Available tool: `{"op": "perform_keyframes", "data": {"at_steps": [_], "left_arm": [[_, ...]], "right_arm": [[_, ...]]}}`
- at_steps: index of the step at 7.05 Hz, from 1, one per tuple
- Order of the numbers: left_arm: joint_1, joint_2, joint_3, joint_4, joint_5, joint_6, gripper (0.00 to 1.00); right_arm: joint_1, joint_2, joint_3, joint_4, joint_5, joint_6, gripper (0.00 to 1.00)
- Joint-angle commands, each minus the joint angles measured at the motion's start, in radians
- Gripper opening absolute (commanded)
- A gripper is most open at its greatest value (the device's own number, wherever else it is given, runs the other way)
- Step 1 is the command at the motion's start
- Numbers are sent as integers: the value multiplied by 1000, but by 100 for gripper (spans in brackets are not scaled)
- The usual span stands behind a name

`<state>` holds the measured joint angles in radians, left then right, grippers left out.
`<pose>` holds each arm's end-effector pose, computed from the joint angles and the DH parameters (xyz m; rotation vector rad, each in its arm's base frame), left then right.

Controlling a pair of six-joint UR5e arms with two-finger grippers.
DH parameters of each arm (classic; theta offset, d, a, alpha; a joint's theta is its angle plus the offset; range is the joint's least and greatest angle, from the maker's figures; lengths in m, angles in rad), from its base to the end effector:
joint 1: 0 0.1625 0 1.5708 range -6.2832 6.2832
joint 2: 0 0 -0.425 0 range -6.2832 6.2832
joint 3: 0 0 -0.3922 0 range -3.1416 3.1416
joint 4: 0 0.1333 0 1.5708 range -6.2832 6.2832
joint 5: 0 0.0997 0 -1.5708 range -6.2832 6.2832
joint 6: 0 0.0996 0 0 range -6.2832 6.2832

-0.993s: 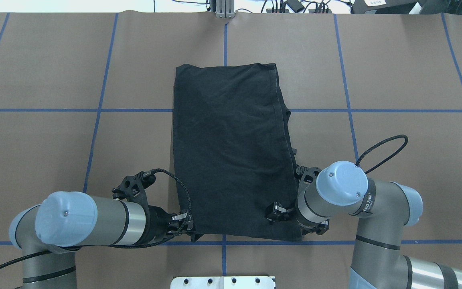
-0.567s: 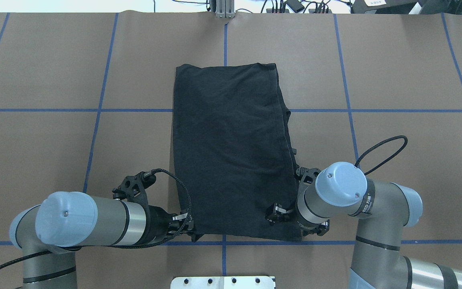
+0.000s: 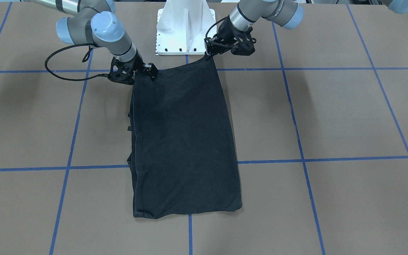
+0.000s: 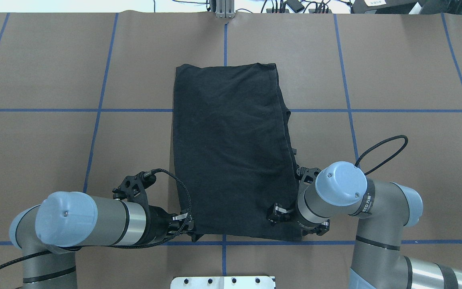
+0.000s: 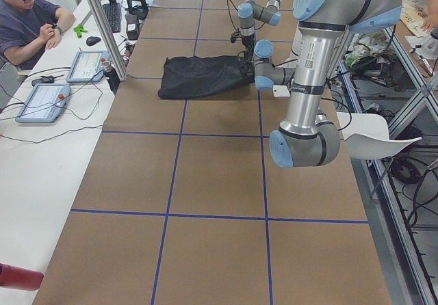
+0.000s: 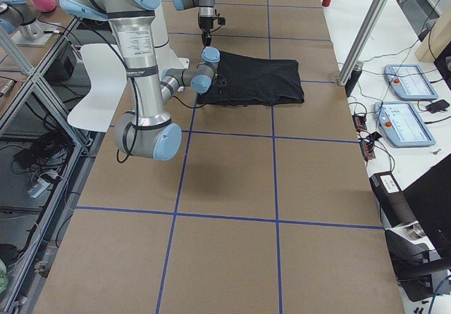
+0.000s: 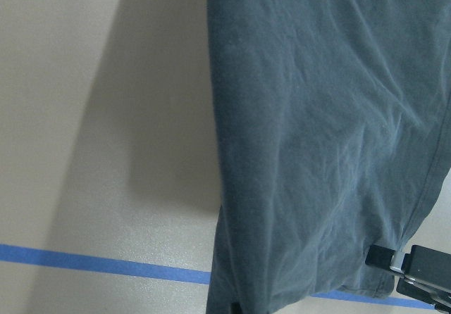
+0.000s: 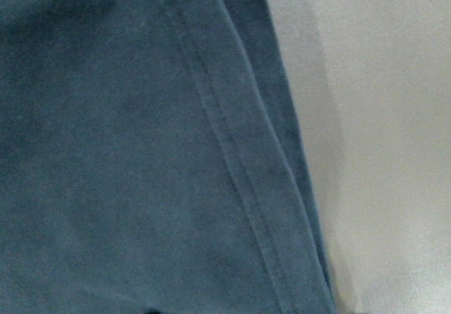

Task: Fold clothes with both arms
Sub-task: 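Grasp the shirt's near edge with both grippers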

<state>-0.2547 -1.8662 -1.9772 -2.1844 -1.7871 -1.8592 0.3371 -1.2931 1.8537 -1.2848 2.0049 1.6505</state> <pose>0.4968 -0.2450 0.2440 -0.2070 1.3121 -0.3192 -0.5194 -0.2789 0.3479 -0.2975 -0.8787 0.2029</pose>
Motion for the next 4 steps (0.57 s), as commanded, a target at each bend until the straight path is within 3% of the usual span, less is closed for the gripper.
{"op": "perform_keyframes", "data": {"at_steps": [1,2,4], "left_arm": [[0,-1,0,0,0,0,0],[0,-1,0,0,0,0,0],[0,2,-8,0,0,0,0]], "right_arm": [[-1,0,-1,-1,0,0,68],[-1,0,-4,-1,0,0,60],[3,3,-1,-1,2,-3,53]]}}
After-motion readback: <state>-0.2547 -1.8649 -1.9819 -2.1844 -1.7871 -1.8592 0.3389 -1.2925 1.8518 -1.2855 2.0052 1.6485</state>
